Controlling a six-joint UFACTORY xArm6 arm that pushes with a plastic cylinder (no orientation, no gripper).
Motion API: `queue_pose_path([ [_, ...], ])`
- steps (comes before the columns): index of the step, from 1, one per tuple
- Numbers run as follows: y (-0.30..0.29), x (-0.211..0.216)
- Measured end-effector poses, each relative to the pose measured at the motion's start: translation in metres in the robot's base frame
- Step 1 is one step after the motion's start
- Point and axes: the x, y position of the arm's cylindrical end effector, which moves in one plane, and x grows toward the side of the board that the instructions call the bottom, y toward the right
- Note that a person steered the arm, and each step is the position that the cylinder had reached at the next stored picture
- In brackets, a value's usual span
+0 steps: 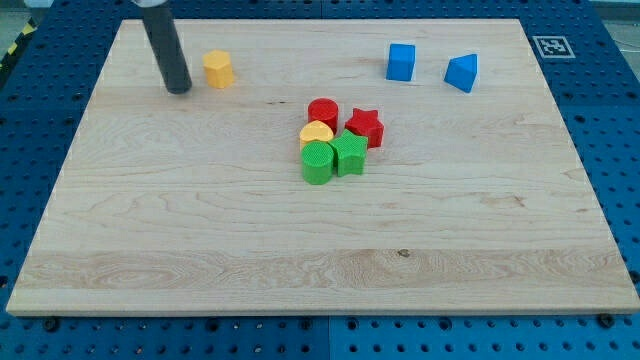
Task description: Place yellow heart left side of red circle
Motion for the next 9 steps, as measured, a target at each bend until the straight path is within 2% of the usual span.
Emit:
queue_pose_path([
  [1,0.0,-0.048],
  [2,0.021,-0.052],
  [3,0.055,-0.038],
  [5,0.035,-0.025],
  [9,0.049,-0.009],
])
